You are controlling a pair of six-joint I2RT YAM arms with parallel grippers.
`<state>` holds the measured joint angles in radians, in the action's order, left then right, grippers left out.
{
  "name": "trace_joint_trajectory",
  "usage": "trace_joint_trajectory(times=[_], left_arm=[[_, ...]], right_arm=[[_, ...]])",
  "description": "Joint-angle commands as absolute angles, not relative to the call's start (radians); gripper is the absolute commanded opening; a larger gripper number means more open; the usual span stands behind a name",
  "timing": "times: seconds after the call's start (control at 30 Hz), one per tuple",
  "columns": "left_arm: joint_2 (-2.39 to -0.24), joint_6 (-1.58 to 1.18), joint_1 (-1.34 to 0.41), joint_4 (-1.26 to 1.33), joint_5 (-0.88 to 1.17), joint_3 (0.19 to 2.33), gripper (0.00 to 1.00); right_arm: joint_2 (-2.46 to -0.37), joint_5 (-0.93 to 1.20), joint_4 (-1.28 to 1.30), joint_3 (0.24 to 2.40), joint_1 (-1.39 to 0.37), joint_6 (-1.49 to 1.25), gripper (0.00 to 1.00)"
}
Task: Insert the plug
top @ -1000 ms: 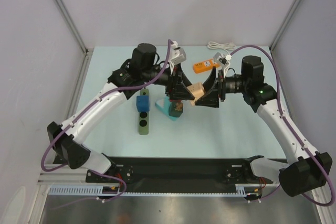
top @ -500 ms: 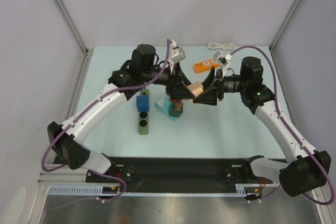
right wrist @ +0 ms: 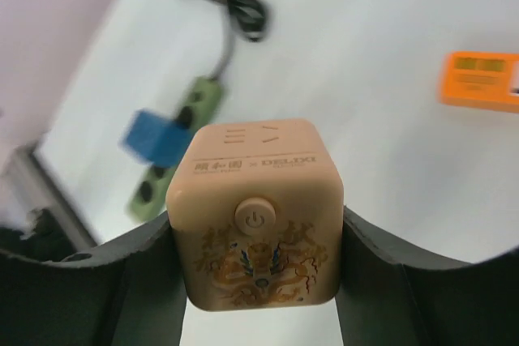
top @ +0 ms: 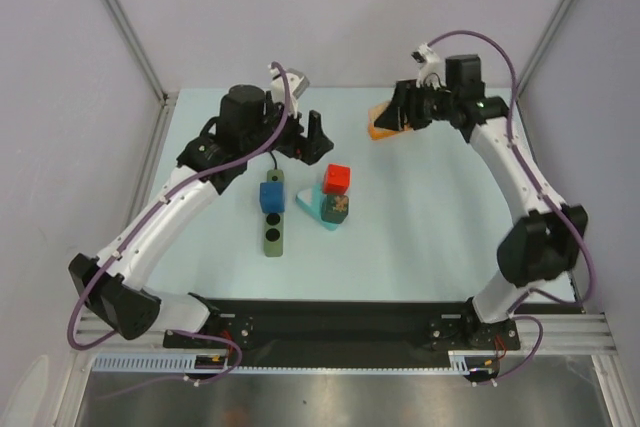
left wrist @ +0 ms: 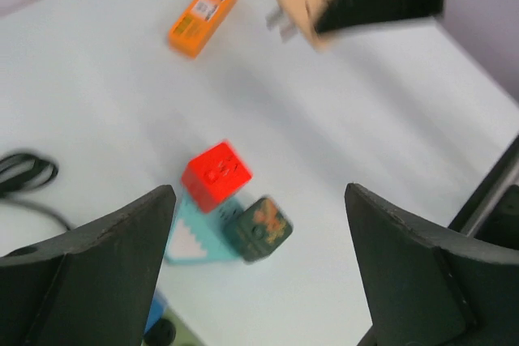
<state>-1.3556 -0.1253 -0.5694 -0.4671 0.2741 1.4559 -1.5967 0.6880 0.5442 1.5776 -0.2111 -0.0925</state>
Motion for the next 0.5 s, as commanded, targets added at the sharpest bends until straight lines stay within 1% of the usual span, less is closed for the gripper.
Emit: trace_joint_trajectory(times=[0.0, 0.03, 0.07, 0.1, 0.13, 0.17, 0.27, 0.3, 0.37, 0.47], left_arm=[[-1.29, -0.129, -0.572, -0.532, 0.109, 1.381, 0.9], [-1.281, -0.144, -0.571, -0.529, 0.094, 1.346, 0.9], [-1.267, -0.152, -0.571, -0.523, 0.1, 1.332, 0.88], [-1.241, -0.161, -0.571, -0.506, 0.106, 1.297, 0.87], [-1.22, -0.176, -0.571, -0.494, 0.12, 1.276, 0.87], [-1.203, -0.179, -0.572, -0.474, 0.12, 1.257, 0.87], [-1.128, -0.193, -0.571, -0.45, 0.097, 1.18, 0.87], [-1.103, -0.198, -0.572, -0.43, 0.1, 1.16, 0.86], [-1.052, -0.198, -0.571, -0.402, 0.103, 1.097, 0.86], [-1.013, -0.187, -0.572, -0.381, 0.095, 1.019, 0.87]], right_arm=[[-1.796, 0.309, 0.834, 1.802, -0.253, -0.015, 0.0], [-1.906, 0.266, 0.866, 1.874, -0.258, -0.012, 0.0], [-1.96, 0.183, 0.899, 2.008, -0.261, -0.009, 0.0], [-2.011, 0.143, 0.963, 2.096, -0.268, -0.003, 0.0], [-2.125, 0.106, 0.995, 2.17, -0.27, -0.003, 0.0], [-2.176, 0.05, 1.058, 2.335, -0.27, -0.003, 0.0], [-2.349, -0.033, 1.121, 2.543, -0.27, 0.024, 0.0], [-2.371, -0.046, 1.124, 2.598, -0.267, 0.037, 0.0], [-2.396, -0.063, 1.091, 2.594, -0.258, 0.06, 0.0], [-2.388, -0.064, 1.011, 2.491, -0.241, 0.092, 0.0]])
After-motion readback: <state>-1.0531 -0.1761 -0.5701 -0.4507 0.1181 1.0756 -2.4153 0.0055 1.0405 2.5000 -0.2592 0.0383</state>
